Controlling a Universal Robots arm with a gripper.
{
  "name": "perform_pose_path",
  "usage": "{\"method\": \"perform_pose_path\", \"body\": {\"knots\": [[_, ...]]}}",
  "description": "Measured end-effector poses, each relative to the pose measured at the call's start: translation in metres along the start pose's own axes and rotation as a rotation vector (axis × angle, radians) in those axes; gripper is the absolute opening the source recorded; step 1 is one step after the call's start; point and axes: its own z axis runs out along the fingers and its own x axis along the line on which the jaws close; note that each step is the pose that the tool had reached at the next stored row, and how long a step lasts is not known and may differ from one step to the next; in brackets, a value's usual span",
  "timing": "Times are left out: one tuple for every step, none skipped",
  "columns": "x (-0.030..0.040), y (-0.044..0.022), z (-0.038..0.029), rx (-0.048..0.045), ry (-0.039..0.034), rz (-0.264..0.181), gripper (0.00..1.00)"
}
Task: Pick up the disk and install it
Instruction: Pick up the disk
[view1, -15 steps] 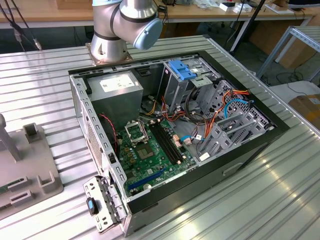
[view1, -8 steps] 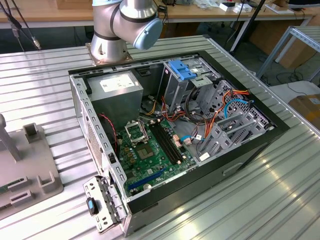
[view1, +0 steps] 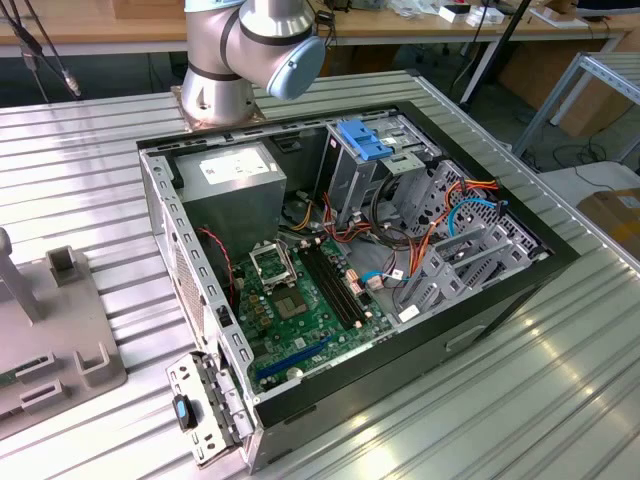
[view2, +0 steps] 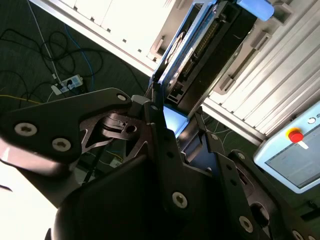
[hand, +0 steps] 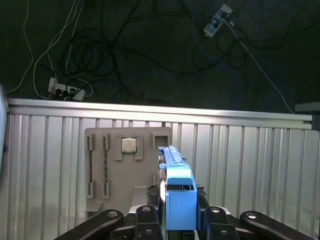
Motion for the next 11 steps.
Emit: {"method": "perform_pose_path", "body": {"knots": [[0.0,0.0,-0.0003,-0.0001,0.0,0.0,0.36],[-0.0001,0.0,-0.0014,-0.0001,0.0001,0.0,0.36],[-0.0002,0.0001,-0.0028,0.0001,0.0,0.0,0.36],[-0.0004,0.0001,-0.0073,0.0,0.0001,0.0,0.36],[-0.0006,0.0001,-0.0117,0.0,0.0001,0.0,0.36],[-0.0008,0.0002,-0.0156,0.0001,0.0,0.0,0.36],[-0.0011,0.0003,-0.0213,0.0,0.0001,0.0,0.36],[-0.0012,0.0002,-0.0224,-0.0002,0.0001,0.0,0.36],[-0.0012,0.0002,-0.0224,-0.0001,0.0001,0.0,0.36],[-0.0012,0.0003,-0.0224,0.0,0.0002,0.0,0.36],[-0.0012,0.0003,-0.0224,0.0001,0.0003,0.0,0.36]]}}
